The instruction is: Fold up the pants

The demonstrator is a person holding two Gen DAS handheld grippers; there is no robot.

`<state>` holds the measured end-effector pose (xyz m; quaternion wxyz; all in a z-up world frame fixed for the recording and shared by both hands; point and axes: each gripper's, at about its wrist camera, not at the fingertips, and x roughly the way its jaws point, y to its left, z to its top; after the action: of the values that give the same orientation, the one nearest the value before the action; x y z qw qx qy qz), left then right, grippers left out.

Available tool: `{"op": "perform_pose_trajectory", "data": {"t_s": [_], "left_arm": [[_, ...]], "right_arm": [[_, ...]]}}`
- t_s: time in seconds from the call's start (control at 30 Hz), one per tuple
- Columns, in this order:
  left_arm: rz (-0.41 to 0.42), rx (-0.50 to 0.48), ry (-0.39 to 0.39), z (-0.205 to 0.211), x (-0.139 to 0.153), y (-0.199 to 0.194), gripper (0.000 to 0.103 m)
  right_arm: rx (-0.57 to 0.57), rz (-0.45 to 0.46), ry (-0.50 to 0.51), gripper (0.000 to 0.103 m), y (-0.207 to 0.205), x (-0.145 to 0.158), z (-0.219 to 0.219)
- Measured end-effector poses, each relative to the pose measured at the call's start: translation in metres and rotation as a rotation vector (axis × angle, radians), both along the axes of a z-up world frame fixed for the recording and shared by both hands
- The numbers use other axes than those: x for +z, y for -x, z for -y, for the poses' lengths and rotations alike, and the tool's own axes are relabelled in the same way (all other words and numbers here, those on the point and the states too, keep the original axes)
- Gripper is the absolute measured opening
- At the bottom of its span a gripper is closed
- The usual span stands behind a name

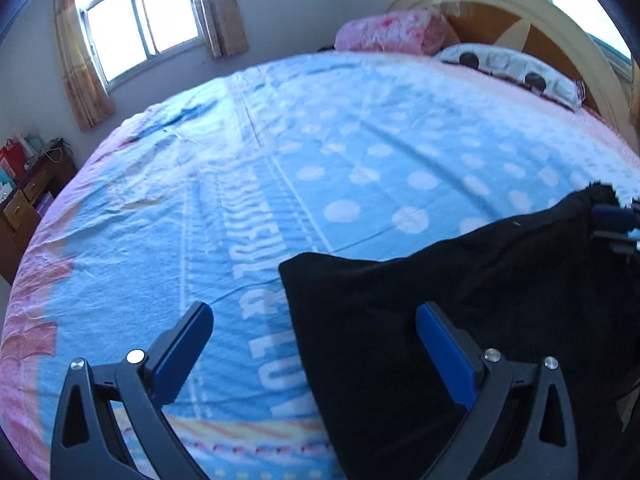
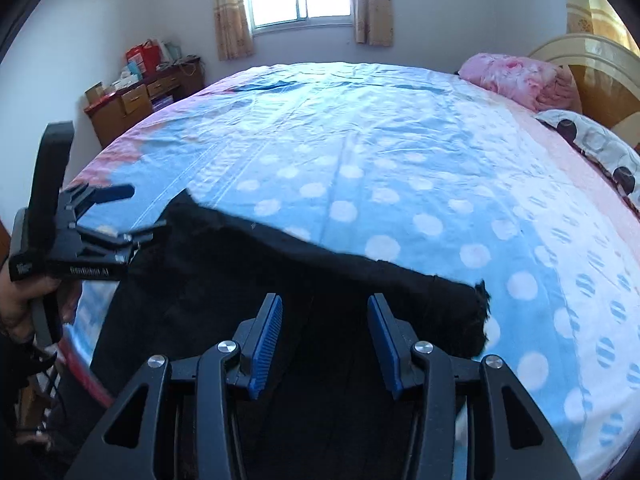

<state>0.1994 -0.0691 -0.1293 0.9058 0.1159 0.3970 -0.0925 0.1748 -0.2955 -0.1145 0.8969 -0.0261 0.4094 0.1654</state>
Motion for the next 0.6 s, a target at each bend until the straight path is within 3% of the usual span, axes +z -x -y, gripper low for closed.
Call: {"op": "perform_pose_trajectory", "data": {"t_s": [0.2, 0.33, 0.53, 0.6], "left_arm": [[-0.043, 0.005, 0.040, -0.002, -0.018, -0.013, 0.103], [-0.043, 0.003, 0.056, -0.002, -0.020, -0.014, 0.103], [0.008, 0.005, 0.090, -0.006, 0.002, 0.006, 0.103], [0.017, 0.006, 0.118, -0.010, 0.010, 0.017, 0.103]], "right_arm": [[-0.052, -0.080, -0.014, 0.047, -0.025, -0.024, 0.016], [-0.037, -0.080, -0.022, 0.047, -0.025, -0.032, 0.019], [0.005, -0.065, -0.031, 0.051, -0.004, -0.021, 0.027], [0.001, -0.056, -0.023, 0.058, 0.007, -0.017, 0.034]]}}
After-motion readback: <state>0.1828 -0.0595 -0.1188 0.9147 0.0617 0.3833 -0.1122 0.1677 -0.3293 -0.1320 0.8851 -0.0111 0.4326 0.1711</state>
